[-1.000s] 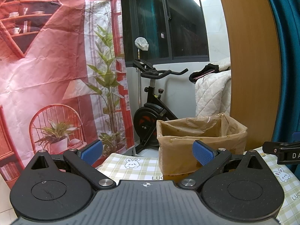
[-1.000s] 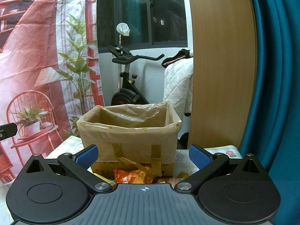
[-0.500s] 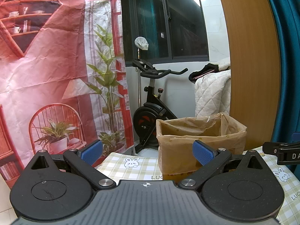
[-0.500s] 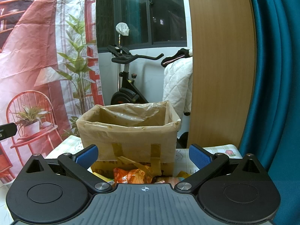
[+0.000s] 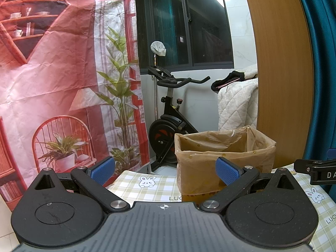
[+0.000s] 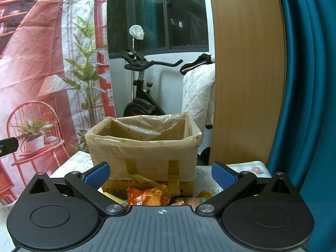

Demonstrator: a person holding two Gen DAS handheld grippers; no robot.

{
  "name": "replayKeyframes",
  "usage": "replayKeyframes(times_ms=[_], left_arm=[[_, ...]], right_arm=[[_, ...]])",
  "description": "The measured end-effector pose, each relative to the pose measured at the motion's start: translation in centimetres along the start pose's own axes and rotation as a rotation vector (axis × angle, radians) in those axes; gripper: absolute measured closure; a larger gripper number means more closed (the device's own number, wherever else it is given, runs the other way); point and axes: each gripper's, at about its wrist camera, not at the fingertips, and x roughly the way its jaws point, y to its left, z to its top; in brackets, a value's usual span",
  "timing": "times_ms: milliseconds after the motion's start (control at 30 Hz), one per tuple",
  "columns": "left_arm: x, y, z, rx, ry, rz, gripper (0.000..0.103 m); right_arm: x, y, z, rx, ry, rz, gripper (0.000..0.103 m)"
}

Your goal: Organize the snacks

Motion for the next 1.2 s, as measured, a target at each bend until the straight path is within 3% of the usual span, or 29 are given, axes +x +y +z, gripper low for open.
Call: replayKeyframes(times_ms=[533,833,1000,1200], left_arm=[[-0.2,0.0,-0.3,-0.016,-0.017,-0.002,0.0],[0.2,0.7,-1.7,-0.102,-0.051,-0.041,0.0],[2.1,0.7,-3.3,-0.09,0.007,-0.04,0.0],[4.5,1.3,-6.1,-0.089,0.059,-0.08,0.0]], right_arm=[[0.0,0.1,0.1,-0.001,0.001,-0.001,0.0],[0.1,0.1,-0.3,-0.002,0.001,-0.002,0.0],[0.8,-0.1,-2.1,0.005,0.002,0.001,0.0],[4.6,0.1,-5.8,-0.005,0.003,0.011,0.0]])
